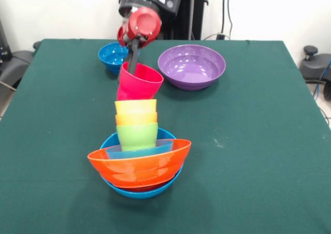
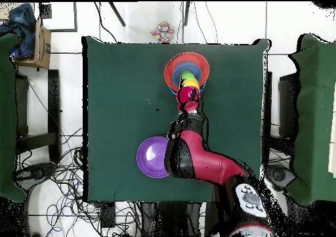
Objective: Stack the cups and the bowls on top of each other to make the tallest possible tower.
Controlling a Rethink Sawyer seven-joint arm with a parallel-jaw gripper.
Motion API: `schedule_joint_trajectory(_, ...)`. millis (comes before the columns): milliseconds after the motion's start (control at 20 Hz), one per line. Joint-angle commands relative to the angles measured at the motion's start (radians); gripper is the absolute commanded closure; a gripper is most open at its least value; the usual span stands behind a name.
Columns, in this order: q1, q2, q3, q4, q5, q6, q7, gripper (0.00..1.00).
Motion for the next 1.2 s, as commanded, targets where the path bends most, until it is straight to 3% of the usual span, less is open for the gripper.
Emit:
schedule_joint_trajectory(50,0.053,-0.171,0.085,0.071,0.069,0.265,0.093,0.00)
schedule_joint_trajectory(400,0.099,-0.213,0.056,0.072,0.118,0.344,0.098,0.00)
schedule_joint_trajectory(650,0.129,-0.202,0.033,0.062,0.145,0.349,0.088,0.00)
schedule_joint_trajectory(1000,0.110,-0.214,0.043,0.045,0.153,0.396,0.061,0.00)
schedule_joint_trajectory(1200,0.137,-0.212,0.016,0.028,0.184,0.436,0.043,0.00)
